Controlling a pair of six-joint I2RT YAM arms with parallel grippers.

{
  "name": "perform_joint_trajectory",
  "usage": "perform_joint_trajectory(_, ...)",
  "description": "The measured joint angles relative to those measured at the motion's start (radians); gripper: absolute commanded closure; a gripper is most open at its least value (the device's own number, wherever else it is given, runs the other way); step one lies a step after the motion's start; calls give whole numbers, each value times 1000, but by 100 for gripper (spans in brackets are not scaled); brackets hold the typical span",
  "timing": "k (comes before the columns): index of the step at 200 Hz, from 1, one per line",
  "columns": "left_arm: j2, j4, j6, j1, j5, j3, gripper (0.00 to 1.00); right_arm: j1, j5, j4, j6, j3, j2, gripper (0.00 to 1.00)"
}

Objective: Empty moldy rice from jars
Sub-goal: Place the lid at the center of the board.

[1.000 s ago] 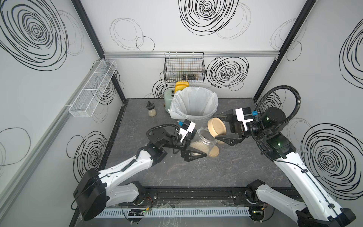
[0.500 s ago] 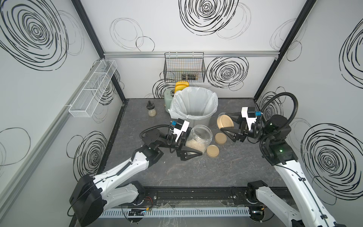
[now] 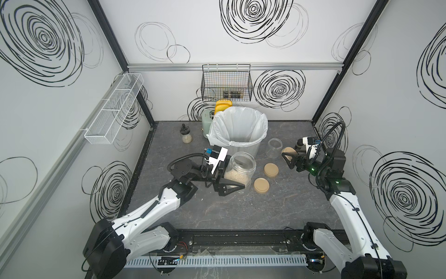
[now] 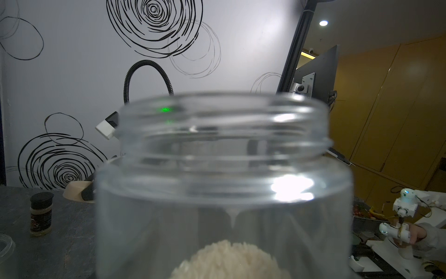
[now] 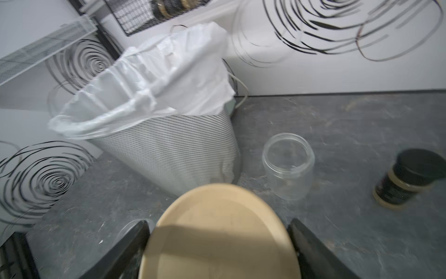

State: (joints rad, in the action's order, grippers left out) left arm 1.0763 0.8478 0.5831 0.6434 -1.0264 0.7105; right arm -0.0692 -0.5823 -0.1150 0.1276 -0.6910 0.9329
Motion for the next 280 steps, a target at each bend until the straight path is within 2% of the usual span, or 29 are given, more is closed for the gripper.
perform_joint_trajectory(56,-32,-1,-6,-18,-4,-23,41,-3,177,45,26,71,192,34)
perform_joint_trajectory(139,-57,-16,-26,-32,-4,-30,41,-2,355,80,24,19,583,35)
perform_joint_trajectory(176,-75,-39,-47,-40,-3,-30,41,2,391,119,14,-10,636,34)
perform_joint_trajectory(280,-68,-40,-68,-44,-2,-30,41,9,412,169,4,-84,730,12)
